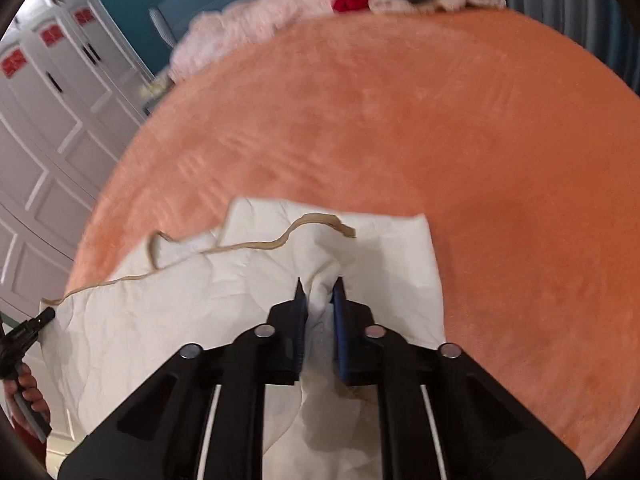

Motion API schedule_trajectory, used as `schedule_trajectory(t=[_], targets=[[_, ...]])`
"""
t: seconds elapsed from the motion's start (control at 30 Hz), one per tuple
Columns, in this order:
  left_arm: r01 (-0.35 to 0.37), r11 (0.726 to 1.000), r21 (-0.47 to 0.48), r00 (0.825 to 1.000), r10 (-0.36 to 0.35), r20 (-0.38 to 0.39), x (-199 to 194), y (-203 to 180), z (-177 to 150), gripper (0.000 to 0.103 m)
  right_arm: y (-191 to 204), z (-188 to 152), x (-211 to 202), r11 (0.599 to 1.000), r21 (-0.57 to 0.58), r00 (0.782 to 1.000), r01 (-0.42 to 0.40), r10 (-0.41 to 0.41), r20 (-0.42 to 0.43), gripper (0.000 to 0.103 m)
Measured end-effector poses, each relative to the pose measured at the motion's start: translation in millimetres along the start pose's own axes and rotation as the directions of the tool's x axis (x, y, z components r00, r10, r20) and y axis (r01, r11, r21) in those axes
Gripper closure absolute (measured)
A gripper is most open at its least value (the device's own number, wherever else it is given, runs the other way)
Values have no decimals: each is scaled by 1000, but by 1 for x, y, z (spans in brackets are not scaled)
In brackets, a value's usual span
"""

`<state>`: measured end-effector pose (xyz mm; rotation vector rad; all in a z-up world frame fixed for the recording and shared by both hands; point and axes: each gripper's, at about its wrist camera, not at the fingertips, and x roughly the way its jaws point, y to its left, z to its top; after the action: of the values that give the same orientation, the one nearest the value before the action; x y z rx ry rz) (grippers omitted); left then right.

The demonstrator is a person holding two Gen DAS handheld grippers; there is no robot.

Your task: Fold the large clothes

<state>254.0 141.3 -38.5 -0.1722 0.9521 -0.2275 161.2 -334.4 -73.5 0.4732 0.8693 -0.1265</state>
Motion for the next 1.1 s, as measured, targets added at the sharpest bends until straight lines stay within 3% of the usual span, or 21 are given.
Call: schedule_trajectory(t=[0.17, 0.27, 0.47, 0.6, 0.77, 0.93, 1.1], targets=[[40, 999, 16, 992, -41, 121, -35, -17, 27, 97, -5, 16, -52, 999, 16, 988, -47, 44, 151, 96], [36, 999, 25, 989, -39, 143, -29, -29, 51, 97, -3, 35, -57, 1000, 15, 982, -26, 22, 188, 96], [-92, 994, 51, 994, 90, 56, 45, -40, 70, 97, 4, 48, -1, 997, 18, 989, 81, -83, 119, 96], [-156, 985, 70, 988, 157, -1, 90, -36, 60, 97, 2, 39, 36, 987, -20, 986, 161, -160, 53, 96], [-199, 976, 94, 976, 206, -71, 132, -25, 37, 96, -8, 23, 67, 984, -27, 984, 178, -178, 4, 95], [-224, 968, 111, 972, 231, -53, 150, -22, 22, 94, -11, 11, 81, 983, -36, 983, 181, -181, 8, 93], [-278, 953, 120, 959, 283, -23, 157, -25, 15, 86, -4, 7, 87, 972, -71, 975, 223, -221, 28, 92]])
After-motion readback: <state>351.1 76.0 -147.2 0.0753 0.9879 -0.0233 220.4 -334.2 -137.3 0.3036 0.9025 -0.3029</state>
